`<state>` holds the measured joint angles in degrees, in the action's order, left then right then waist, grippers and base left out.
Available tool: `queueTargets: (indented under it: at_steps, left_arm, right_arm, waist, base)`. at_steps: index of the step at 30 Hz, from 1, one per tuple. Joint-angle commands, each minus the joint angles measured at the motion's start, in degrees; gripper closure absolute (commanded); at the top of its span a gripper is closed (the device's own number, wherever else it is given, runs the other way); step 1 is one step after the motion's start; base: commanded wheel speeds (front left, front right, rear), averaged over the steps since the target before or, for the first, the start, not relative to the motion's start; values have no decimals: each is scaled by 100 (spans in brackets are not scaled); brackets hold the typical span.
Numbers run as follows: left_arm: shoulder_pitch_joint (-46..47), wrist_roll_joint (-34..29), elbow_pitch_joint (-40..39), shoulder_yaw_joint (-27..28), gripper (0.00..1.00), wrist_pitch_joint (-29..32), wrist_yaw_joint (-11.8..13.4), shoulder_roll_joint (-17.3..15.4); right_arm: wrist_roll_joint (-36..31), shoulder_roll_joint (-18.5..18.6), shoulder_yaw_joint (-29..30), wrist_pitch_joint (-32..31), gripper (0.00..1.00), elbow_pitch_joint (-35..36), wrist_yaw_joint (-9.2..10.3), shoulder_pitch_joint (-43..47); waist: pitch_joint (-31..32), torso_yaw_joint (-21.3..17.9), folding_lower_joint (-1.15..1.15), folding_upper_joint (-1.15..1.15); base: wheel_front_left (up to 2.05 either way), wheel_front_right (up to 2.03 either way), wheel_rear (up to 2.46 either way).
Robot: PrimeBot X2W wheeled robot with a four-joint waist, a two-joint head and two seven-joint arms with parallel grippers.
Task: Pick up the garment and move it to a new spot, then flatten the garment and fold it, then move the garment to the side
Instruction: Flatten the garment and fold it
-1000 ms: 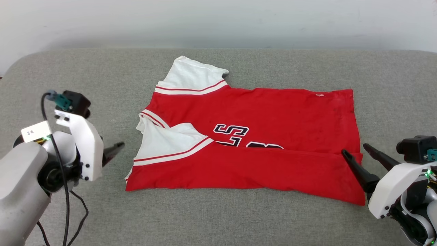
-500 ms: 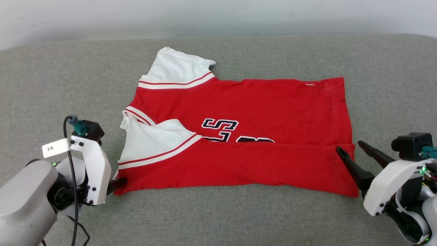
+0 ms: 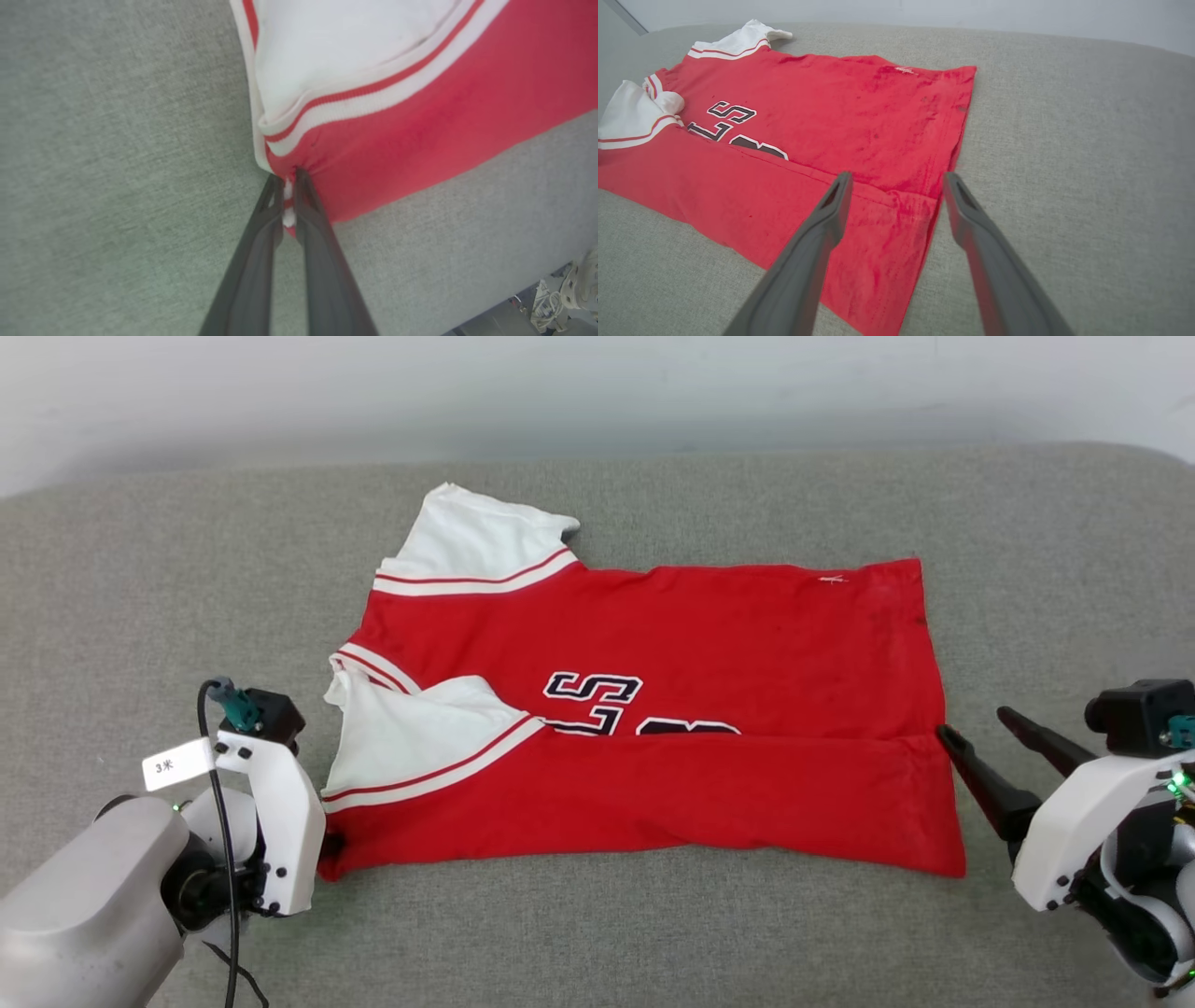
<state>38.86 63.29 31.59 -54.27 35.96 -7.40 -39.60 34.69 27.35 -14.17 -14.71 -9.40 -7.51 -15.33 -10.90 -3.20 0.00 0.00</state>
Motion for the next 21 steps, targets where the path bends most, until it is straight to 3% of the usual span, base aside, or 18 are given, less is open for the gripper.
queueTargets:
  at_steps: [1, 8, 13, 21]
  left_arm:
    - [-237, 28, 29, -118, 100, -14, -5, 60]
    - [80, 51, -415, -101, 100, -461, -6, -253]
    - [165, -29, -807, -186, 100, -702, -5, -457]
    - [278, -112, -1061, -247, 100, -819, -6, -417]
  right_arm:
    - [-4, 44, 17, -46, 0, 52, 5, -81]
    - [52, 490, 171, -824, 0, 396, 5, -290]
    - [196, 847, 134, -2030, 0, 641, 6, -331]
    - [221, 767, -40, -3178, 0, 565, 5, -197]
  waist:
    - [124, 21, 0, 0]
    - [291, 57, 0, 0]
    - [284, 122, 0, 0]
    - [88, 247, 0, 0]
  base:
    - [0, 0, 0]
    - [0, 0, 0]
    - [0, 0, 0]
    - [0, 0, 0]
